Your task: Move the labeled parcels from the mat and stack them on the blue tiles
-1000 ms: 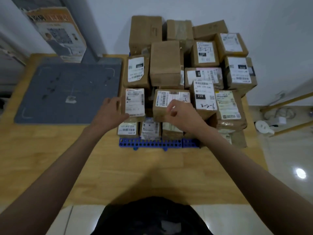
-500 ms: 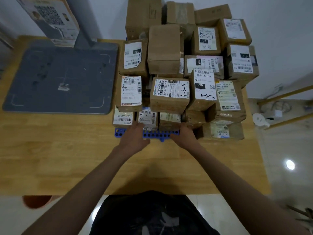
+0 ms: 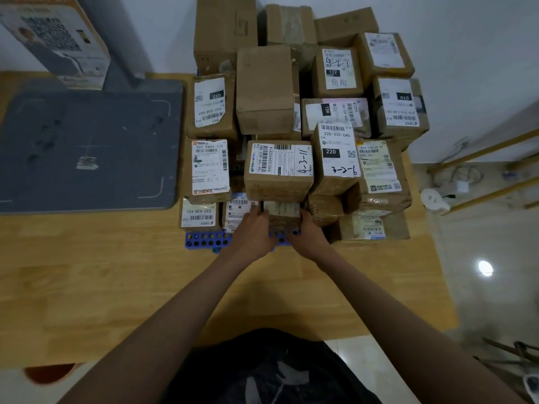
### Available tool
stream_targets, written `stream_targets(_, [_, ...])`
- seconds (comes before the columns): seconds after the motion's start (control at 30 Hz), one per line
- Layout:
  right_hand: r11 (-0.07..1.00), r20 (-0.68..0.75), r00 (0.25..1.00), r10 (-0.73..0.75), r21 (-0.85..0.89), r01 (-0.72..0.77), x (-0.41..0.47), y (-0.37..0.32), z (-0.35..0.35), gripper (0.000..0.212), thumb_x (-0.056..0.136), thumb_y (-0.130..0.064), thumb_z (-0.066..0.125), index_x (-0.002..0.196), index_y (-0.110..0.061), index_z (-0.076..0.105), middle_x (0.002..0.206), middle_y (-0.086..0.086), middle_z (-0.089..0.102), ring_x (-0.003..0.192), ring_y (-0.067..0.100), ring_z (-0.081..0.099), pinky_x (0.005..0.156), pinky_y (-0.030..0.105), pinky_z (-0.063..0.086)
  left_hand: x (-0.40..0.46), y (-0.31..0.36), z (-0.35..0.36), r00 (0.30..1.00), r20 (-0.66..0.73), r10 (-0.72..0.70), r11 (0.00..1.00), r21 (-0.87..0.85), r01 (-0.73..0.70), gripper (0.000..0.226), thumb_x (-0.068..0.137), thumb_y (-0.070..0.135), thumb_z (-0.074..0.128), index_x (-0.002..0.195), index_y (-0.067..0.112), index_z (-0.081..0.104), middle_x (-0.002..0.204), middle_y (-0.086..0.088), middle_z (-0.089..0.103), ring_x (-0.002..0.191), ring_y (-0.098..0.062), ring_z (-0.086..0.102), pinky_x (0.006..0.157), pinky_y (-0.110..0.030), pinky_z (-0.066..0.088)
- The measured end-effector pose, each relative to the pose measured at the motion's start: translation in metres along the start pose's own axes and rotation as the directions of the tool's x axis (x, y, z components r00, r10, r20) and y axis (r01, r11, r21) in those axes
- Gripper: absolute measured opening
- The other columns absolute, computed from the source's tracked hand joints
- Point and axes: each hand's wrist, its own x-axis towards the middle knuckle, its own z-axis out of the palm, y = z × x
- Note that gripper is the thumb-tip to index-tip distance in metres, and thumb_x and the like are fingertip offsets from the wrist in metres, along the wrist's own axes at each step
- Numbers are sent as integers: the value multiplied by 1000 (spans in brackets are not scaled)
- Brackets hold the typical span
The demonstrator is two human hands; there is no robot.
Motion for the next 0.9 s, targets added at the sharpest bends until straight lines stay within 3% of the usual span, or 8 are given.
stream_targets(0.13, [999,5,999,-40,2,40,1,3,2,69,94,-20,59,153,-14,22,148,12,43,129,34,48,100,43,46,4,7,5,998,22,-64,993,-94,66,68,84,29,71,138,3,39,135,-16,34,116,-34,48,95,-40,47])
stream_targets(0.27, [998,10,998,-56,22,55,-1,7,4,65,94,-20,60,151,-15,27,148,11,42,132,32,44,104,43,43,0,11,8,993,-30,-117,985,-127,113,65,78,25,77,129,4,43,126,-15,33,106,-35,50,86,-37,48])
stream_targets(0.57, [999,60,997,-41,11,40,-9,17,7,78,92,-9,55,156,-19,10,156,11,28,136,34,38,103,48,43,-5,9,2,988,98,-122,971,-193,139,78,78,23,77,141,3,36,135,-16,30,109,-31,48,88,-38,48])
stream_targets(0.7, [999,77,996,-32,-9,33,-15,27,10,84,90,-3,55,156,-19,7,150,12,37,130,32,42,100,45,45,-14,12,7,984,109,-140,969,-191,159,74,77,27,79,137,7,41,133,-12,32,109,-29,49,81,-32,45])
stream_targets(0.9, [999,110,994,28,22,-31,-19,35,7,78,91,-5,53,156,-18,13,152,9,38,132,30,42,100,40,43,-23,17,14,970,158,-185,958,-190,214,96,80,32,76,152,4,19,146,-13,21,129,-32,38,99,-37,43])
